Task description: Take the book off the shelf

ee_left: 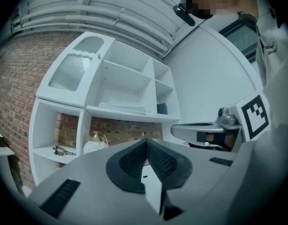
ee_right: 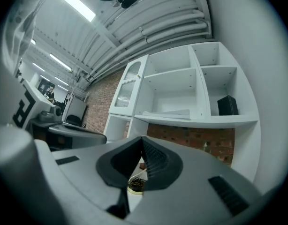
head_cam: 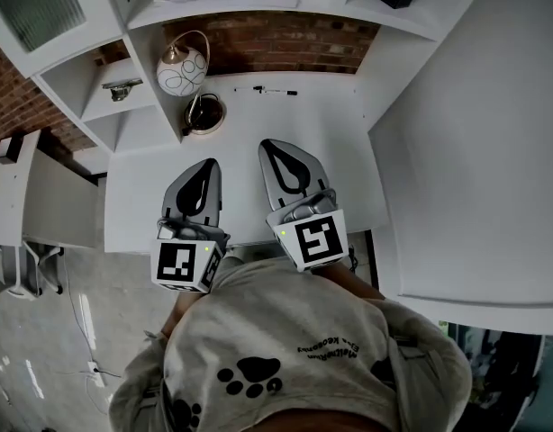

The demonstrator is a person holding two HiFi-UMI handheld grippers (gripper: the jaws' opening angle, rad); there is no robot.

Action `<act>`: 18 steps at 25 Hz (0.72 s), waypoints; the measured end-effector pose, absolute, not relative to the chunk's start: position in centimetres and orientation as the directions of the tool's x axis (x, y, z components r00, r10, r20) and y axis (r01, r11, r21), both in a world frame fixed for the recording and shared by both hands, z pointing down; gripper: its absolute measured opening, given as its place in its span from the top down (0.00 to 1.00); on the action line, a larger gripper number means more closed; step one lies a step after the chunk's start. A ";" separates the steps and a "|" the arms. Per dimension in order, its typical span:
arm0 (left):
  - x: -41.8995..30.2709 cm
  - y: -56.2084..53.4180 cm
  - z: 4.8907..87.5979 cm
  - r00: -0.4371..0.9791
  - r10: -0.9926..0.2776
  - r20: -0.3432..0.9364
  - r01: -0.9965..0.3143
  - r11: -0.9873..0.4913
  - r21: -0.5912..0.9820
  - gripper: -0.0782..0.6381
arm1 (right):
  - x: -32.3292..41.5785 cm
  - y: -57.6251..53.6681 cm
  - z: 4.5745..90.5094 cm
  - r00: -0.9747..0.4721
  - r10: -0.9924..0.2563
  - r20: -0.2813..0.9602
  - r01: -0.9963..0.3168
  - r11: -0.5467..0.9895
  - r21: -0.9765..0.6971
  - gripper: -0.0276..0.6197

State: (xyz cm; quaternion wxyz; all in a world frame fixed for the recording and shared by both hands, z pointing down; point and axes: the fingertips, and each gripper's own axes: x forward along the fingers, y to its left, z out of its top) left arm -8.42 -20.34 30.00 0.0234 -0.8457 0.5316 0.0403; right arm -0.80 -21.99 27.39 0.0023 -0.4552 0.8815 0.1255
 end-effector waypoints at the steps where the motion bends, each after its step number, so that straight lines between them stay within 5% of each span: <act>1: -8.5 -20.6 30.1 0.429 -0.899 -0.088 -0.903 -0.430 0.001 0.88 | -1.1 -22.2 27.5 -0.595 -0.796 -0.113 -0.795 0.562 0.230 0.93; 18: -10.7 -28.0 25.5 0.466 -0.871 -0.155 -0.884 -0.465 -0.046 0.88 | -3.0 -27.5 24.3 -0.577 -0.807 -0.128 -0.800 0.527 0.286 0.93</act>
